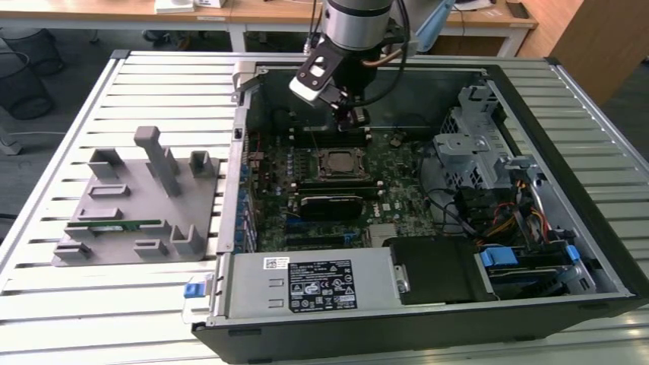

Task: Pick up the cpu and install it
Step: 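Install the first cpu locking lever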

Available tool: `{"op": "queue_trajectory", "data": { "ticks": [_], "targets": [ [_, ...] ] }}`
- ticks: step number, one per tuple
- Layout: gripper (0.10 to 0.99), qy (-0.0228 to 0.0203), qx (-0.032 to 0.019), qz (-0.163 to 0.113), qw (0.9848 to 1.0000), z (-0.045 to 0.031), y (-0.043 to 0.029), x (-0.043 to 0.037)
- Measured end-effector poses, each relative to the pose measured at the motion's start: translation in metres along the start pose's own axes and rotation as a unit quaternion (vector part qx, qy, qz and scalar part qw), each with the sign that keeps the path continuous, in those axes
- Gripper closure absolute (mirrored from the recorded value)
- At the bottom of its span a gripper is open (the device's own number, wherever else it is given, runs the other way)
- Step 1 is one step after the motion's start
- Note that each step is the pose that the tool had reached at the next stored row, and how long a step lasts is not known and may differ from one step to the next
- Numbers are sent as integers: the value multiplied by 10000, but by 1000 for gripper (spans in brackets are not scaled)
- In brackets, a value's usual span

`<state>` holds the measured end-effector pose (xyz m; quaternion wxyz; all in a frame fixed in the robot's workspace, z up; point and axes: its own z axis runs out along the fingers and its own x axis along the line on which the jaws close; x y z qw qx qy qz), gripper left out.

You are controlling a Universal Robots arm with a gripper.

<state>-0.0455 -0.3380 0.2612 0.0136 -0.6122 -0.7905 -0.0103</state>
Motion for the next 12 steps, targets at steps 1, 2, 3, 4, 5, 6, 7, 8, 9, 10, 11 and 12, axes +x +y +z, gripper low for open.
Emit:
{"op": "queue_trajectory", "data": {
  "ticks": [1, 2, 3, 4, 5, 6, 7, 8, 9, 10, 11, 12],
  "targets": [
    [980, 0, 1, -20, 10000, 0, 0, 0],
    [980, 0, 1, -42, 10000, 0, 0, 0],
    [980, 0, 2, -62, 10000, 0, 0, 0],
    [980, 0, 3, -82, 10000, 0, 0, 0],
    [980, 0, 4, -103, 9999, 0, 0, 0],
    [980, 0, 4, -123, 9999, 0, 0, 0],
    [980, 0, 5, -143, 9999, 0, 0, 0],
    [980, 0, 5, -162, 9999, 0, 0, 0],
    [980, 0, 6, -182, 9998, 0, 0, 0],
    [980, 0, 7, -202, 9998, 0, 0, 0],
    [980, 0, 8, -220, 9998, 0, 0, 0],
    [980, 0, 8, -238, 9997, 0, 0, 0]
  ]
}}
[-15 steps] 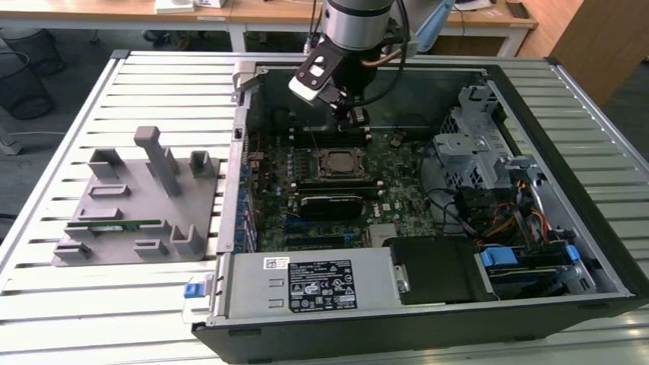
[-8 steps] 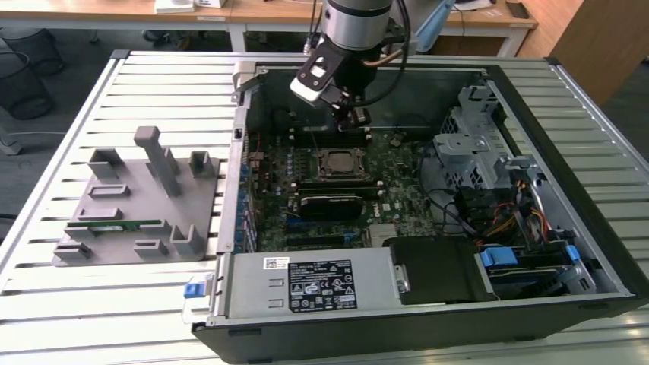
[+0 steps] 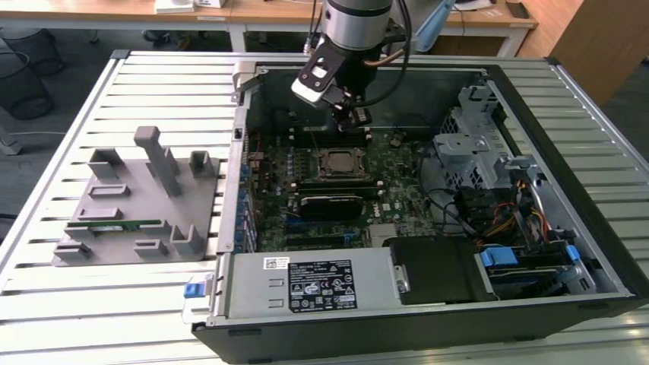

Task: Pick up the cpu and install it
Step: 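Install the first cpu locking lever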

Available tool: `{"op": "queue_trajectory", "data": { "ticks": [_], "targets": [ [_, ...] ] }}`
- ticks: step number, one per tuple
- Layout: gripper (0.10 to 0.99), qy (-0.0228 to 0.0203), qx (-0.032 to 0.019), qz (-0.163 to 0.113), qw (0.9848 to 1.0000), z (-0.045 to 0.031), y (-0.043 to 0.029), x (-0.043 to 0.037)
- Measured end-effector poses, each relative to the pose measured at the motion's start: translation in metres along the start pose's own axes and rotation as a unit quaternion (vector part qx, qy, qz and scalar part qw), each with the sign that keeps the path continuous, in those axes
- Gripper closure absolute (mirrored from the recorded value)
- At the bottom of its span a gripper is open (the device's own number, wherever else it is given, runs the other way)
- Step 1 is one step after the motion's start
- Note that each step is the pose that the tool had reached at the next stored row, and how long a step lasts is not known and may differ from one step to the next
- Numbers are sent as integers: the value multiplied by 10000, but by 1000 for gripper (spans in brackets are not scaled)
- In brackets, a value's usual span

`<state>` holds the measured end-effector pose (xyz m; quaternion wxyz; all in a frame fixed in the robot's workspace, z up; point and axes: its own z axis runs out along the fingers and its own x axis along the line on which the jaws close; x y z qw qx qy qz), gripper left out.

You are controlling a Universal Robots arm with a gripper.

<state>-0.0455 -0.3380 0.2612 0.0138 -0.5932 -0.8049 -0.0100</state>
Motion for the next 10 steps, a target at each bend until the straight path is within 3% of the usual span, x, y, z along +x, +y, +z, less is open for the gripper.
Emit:
{"op": "queue_trajectory", "data": {
  "ticks": [10],
  "targets": [
    [980, -1, 9, -252, 9997, 0, 0, 0]
  ]
}}
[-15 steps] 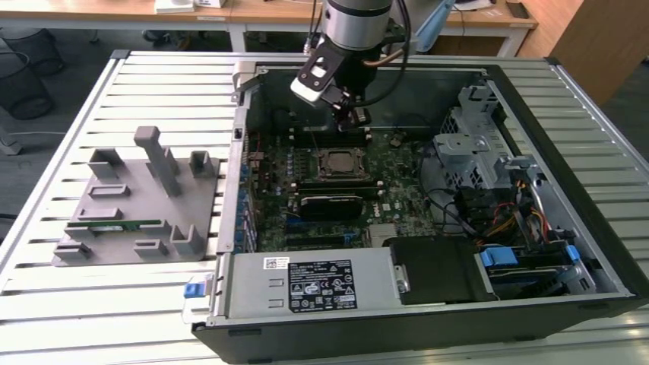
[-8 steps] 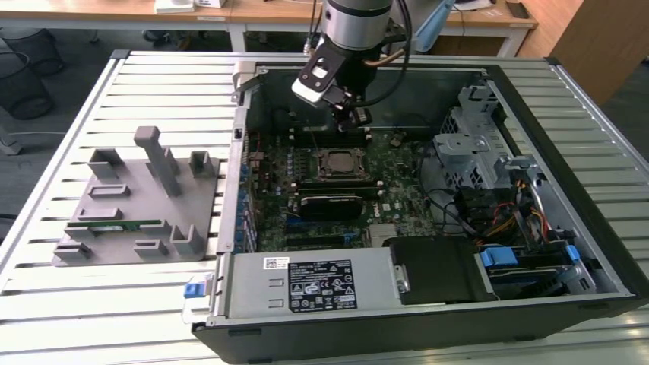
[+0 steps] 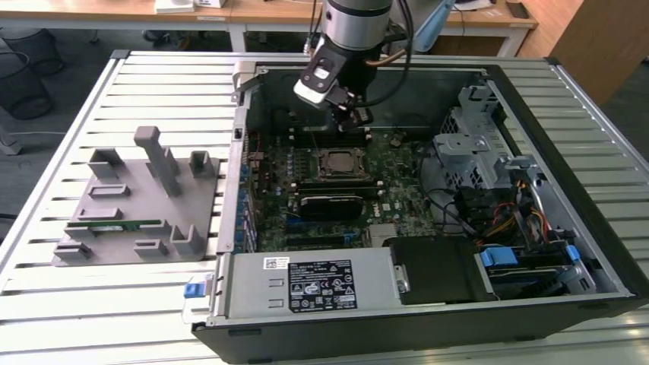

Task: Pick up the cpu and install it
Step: 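Install the first cpu locking lever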

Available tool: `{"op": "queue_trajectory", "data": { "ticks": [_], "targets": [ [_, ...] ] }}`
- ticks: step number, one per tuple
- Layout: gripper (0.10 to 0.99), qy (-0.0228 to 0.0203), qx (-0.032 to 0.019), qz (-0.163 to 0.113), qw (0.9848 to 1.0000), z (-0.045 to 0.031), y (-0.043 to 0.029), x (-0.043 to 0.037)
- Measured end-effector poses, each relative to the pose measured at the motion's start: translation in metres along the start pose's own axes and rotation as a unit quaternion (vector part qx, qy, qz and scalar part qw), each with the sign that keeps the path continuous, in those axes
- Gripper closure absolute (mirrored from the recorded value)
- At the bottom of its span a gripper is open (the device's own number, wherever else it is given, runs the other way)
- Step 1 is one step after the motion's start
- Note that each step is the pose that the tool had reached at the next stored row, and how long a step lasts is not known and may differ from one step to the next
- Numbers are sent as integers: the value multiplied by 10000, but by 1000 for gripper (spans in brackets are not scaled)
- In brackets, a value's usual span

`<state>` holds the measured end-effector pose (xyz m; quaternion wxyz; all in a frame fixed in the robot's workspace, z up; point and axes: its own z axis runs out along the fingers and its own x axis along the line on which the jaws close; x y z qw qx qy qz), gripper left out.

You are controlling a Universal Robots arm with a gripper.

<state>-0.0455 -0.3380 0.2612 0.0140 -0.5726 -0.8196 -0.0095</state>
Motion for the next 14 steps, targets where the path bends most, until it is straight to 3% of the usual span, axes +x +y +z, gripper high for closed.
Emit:
{"op": "queue_trajectory", "data": {
  "ticks": [4, 7, 11, 14],
  "targets": [
    [980, -10, 14, -312, 9995, 0, 0, 0],
    [980, -13, 24, -581, 9983, 1, 0, 0],
    [980, -18, 38, -943, 9955, 2, 0, 0],
    [980, -19, 47, -1219, 9925, 3, 0, 0]
  ]
}}
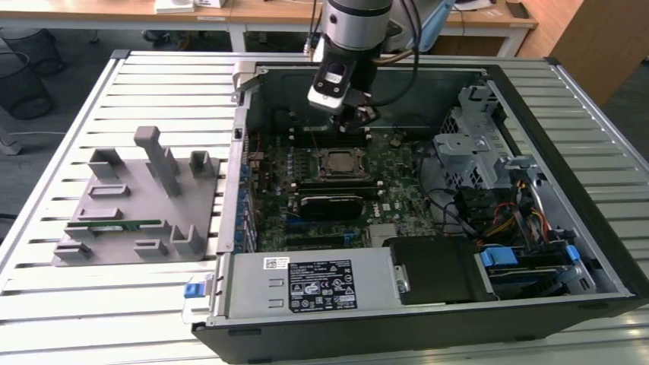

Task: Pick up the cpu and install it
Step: 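Install the first cpu locking lever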

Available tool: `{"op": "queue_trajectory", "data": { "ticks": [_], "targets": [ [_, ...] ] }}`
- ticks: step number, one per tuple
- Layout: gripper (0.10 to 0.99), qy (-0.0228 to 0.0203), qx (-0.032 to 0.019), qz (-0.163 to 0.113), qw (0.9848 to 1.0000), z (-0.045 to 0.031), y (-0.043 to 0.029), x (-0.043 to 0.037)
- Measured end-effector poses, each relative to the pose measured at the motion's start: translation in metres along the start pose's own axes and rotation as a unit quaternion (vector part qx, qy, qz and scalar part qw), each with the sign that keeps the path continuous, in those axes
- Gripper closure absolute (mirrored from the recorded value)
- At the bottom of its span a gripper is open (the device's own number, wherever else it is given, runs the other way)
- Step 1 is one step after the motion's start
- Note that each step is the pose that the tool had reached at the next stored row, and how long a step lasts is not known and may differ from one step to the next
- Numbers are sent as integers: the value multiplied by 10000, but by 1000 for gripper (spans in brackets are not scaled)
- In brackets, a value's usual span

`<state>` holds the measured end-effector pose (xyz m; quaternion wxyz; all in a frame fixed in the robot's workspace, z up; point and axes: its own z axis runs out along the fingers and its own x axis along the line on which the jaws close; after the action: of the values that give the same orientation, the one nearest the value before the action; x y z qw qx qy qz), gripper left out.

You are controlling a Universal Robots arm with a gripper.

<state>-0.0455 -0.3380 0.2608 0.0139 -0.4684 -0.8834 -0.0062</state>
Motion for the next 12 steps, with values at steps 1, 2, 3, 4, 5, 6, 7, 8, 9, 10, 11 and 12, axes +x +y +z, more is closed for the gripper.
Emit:
{"op": "queue_trajectory", "data": {
  "ticks": [1, 2, 3, 4, 5, 6, 7, 8, 9, 10, 11, 12],
  "targets": [
    [980, 0, 3, -89, 10000, 0, 0, 0],
    [980, 0, 5, -175, 9998, 2, 0, 0],
    [980, -1, 8, -259, 9997, 3, 0, 0],
    [980, -1, 11, -349, 9994, 3, 0, 0],
    [980, -1, 13, -439, 9990, 3, 0, 0],
    [980, -1, 16, -537, 9986, 4, 0, 0],
    [980, -1, 18, -618, 9981, 5, 0, 0],
    [980, -2, 22, -716, 9974, 5, 0, 0],
    [980, -2, 25, -806, 9967, 6, 0, 0],
    [980, -2, 27, -895, 9960, 7, 0, 0],
    [980, -2, 30, -985, 9951, 7, 0, 0],
    [980, -2, 33, -1074, 9942, 8, 0, 0]
  ]
}}
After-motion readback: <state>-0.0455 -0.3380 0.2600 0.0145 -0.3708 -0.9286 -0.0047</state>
